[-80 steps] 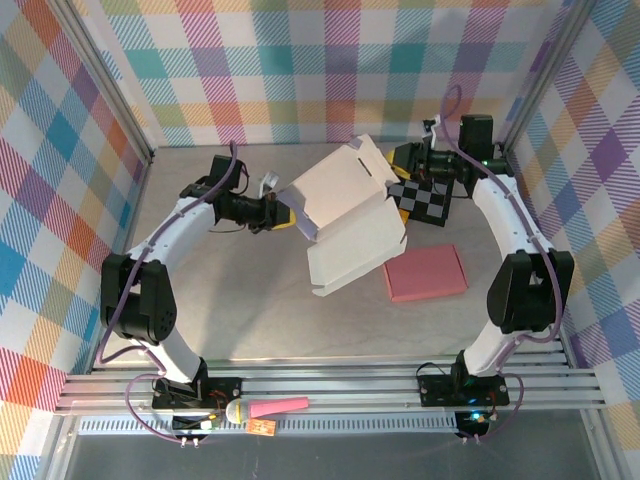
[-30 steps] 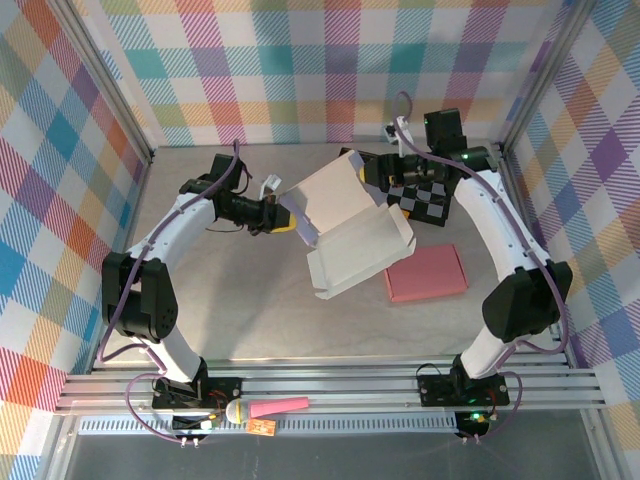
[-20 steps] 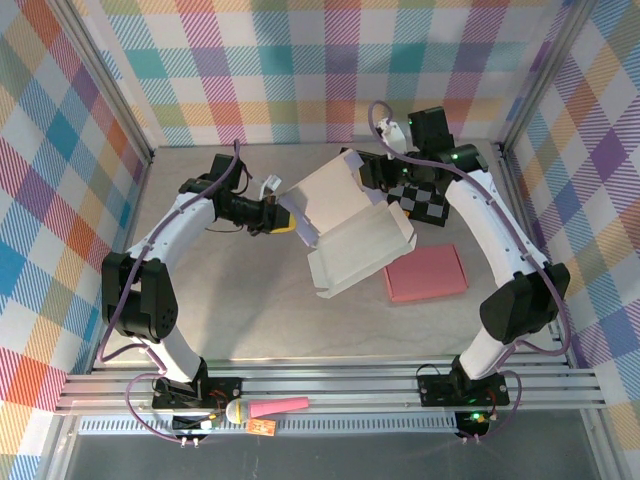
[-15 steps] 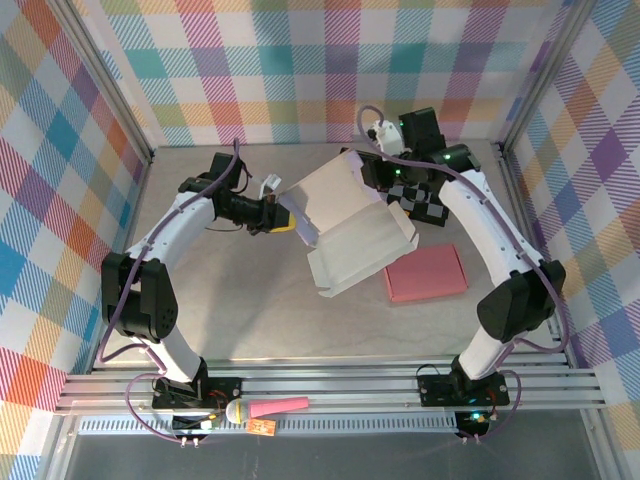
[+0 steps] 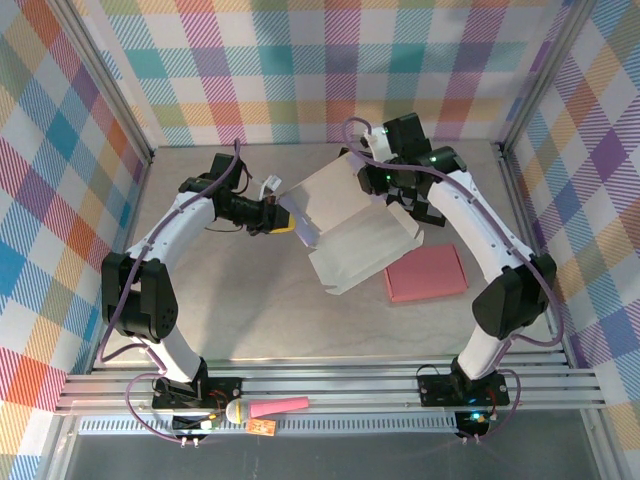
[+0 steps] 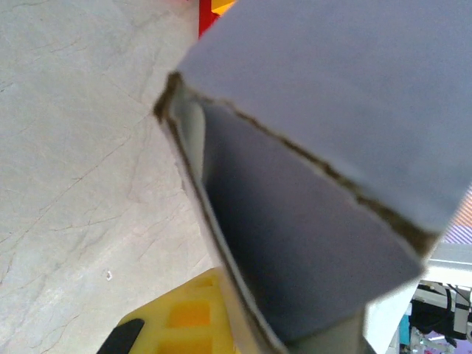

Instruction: Fold the paper box

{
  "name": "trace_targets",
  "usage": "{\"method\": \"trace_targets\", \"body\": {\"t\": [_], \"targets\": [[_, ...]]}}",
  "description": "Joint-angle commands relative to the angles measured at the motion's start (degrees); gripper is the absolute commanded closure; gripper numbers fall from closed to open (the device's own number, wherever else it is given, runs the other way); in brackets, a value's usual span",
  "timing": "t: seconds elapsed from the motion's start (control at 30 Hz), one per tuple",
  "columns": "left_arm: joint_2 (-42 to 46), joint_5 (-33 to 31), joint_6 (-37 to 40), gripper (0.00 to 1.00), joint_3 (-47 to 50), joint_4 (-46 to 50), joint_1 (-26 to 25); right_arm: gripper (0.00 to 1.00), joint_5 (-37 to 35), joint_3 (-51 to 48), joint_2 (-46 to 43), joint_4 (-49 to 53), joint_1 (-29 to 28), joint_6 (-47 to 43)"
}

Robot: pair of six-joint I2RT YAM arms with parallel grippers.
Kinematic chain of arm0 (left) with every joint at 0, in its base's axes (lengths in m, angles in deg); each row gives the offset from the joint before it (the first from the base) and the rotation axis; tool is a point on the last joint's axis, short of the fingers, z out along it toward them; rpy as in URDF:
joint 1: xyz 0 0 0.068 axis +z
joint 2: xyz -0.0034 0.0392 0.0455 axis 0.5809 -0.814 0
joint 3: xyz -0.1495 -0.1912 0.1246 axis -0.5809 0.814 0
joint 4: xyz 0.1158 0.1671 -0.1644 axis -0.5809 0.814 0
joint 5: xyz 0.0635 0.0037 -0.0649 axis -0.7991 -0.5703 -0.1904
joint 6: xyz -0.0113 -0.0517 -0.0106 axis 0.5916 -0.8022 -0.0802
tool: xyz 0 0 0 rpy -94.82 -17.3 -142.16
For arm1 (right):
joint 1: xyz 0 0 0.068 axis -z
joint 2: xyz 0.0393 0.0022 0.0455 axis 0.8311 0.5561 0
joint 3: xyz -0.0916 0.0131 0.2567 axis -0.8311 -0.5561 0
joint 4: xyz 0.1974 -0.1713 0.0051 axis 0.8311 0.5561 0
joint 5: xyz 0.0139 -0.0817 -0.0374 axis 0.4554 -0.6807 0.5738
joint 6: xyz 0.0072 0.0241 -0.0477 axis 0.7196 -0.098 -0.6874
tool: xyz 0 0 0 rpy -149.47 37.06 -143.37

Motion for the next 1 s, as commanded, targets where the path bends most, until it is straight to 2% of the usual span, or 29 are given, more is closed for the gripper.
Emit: {"method": "trace_targets", "body": {"t": [0.0, 0.1, 0.33, 0.37, 0.43, 0.6, 0.8, 0.97], "targets": [[-0.2, 2.1, 1.0, 1.0, -2.0, 0.4, -0.5, 0.77, 0.8, 2.5, 1.1, 1.6, 0.1, -0.8], [-0.3, 2.0, 1.0, 1.0, -2.0, 0.4, -0.5, 0.84, 0.3, 3.1, 1.4, 1.8, 0.1, -0.4], [-0.4, 0.9, 1.0, 1.0, -1.9, 0.7, -1.0, 0.93, -3.8, 2.8, 2.0, 2.2, -0.3, 1.6], [-0.4, 0.7, 1.0, 1.0, -2.0, 0.8, -1.0, 0.91, -3.8, 2.5, 2.0, 2.1, -0.2, 1.8], [-0.6, 0.6, 1.3, 1.0, -1.9, 1.1, -1.1, 0.8, -3.3, 2.1, 2.5, 2.2, -0.2, 1.5], [-0.3, 0.4, 2.0, 1.0, -1.6, 2.1, -1.3, 0.71, 1.5, 2.3, 3.7, 2.3, 1.5, 1.5], [-0.3, 0.6, 2.5, 1.0, -1.6, 2.8, -1.2, 0.68, 9.1, 4.4, 5.2, 3.2, 2.8, 1.2], [-0.4, 0.6, 2.6, 1.0, -2.0, 3.0, -1.2, 0.64, 11.5, 5.8, 6.8, 4.4, 3.2, 1.5]]}}
